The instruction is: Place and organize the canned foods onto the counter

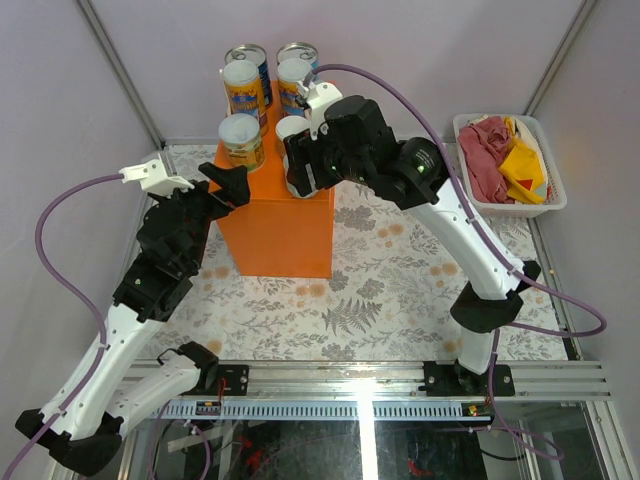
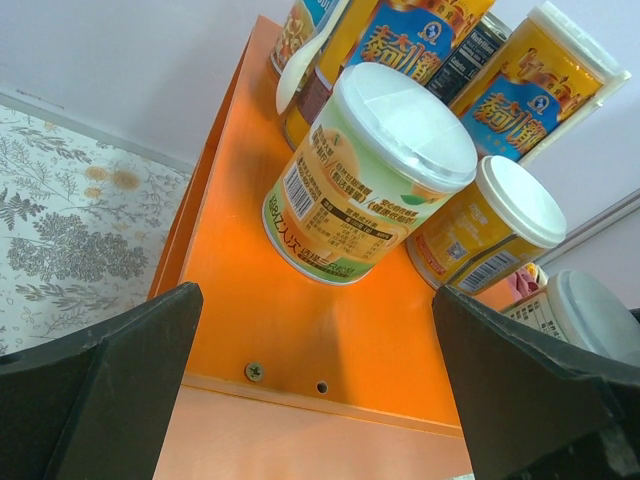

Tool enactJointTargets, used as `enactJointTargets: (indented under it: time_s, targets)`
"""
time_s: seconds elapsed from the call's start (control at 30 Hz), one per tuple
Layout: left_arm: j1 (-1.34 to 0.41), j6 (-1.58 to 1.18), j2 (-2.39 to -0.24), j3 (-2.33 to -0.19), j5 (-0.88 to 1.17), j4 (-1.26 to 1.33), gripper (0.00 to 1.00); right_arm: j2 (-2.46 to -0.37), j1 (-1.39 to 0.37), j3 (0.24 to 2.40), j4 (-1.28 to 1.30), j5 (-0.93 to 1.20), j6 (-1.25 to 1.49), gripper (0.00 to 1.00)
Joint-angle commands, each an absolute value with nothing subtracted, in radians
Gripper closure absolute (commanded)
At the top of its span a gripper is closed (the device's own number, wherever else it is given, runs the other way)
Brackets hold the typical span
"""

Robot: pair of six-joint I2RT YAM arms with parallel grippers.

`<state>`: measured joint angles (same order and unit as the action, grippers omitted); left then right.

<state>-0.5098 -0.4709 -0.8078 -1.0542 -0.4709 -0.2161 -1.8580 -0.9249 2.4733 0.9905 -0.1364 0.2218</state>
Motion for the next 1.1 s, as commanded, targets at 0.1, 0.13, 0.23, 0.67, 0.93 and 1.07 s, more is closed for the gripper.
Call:
enactJointTargets:
  time_s: [0.1,0.13,0.23,0.67,0.93,1.07]
  targets:
    - [-0.513,-0.445,-0.798,-1.037,-0.482,-0.137,0.0,-1.868,-0.933,2.525,0.961,-0.11,0.219,0.48]
    - [-0.512,-0.444,-0.799,-1.037,-0.482,-0.137,0.0,-1.872,-0.933,2.524,0.957,-0.11,0.219,0.48]
    - [-0.512,-0.441,-0.802,-1.037,-0.482,-0.135,0.0,-1.878,-0.933,2.515,0.944,-0.102,0.222,0.47]
    - [-0.512,-0.437,-0.799,-1.035,-0.488,-0.138,0.0,-1.878,-0.936,2.432,0.876,-0.07,0.235,0.46]
    - [-0.512,-0.44,-0.8,-1.034,-0.486,-0.137,0.0,-1.856,-0.934,2.366,0.861,-0.096,0.23,0.43]
    - [-0.512,-0.44,-0.804,-1.037,-0.483,-0.137,0.0,-1.853,-0.934,2.346,0.865,-0.1,0.234,0.38]
